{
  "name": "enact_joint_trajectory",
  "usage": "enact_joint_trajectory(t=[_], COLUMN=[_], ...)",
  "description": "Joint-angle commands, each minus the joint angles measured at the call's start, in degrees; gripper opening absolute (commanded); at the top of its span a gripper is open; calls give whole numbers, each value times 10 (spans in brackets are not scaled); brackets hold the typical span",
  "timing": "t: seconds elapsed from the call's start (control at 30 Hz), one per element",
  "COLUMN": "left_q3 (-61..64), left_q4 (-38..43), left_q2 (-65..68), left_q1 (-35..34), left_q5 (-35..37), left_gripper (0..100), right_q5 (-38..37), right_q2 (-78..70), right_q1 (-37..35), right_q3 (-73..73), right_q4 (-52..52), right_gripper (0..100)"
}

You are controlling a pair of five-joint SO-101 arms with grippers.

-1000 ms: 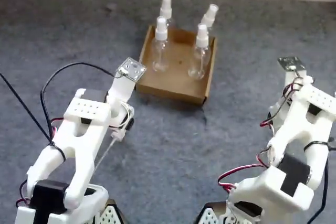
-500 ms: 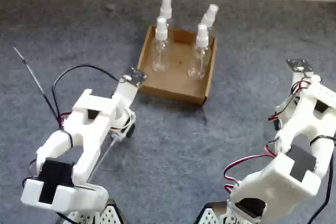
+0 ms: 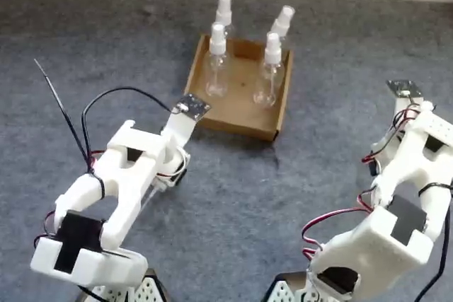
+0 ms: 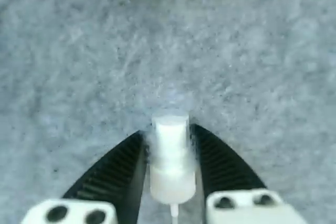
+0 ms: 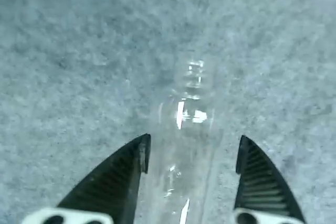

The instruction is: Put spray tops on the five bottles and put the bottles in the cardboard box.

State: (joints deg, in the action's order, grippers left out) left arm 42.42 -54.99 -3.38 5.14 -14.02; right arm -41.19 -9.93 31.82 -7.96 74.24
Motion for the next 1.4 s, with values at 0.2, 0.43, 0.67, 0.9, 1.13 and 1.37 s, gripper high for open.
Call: enact_joint_trajectory(t=[0.2,0.43,0.67,0.9,1.13,1.37], left_q3=[-17,-17,-16,-16,-24,-57], left_q4=[12,12,14,14,11,-75], left_q2=[-1,0,0,-2,-59,-233], left_q1=[0,0,-1,-1,-5,-6], left_q5=[1,1,-1,1,12,38], left_gripper=[8,8,8,4,3,3], right_q5=[7,8,8,7,57,130], right_q2=[5,-23,-89,-87,-14,200], right_q1=[-29,-46,-29,-37,-112,-258], right_q3=[29,30,34,72,167,97], right_q4=[-27,-31,-30,-25,95,95], right_gripper=[214,211,209,0,3,3])
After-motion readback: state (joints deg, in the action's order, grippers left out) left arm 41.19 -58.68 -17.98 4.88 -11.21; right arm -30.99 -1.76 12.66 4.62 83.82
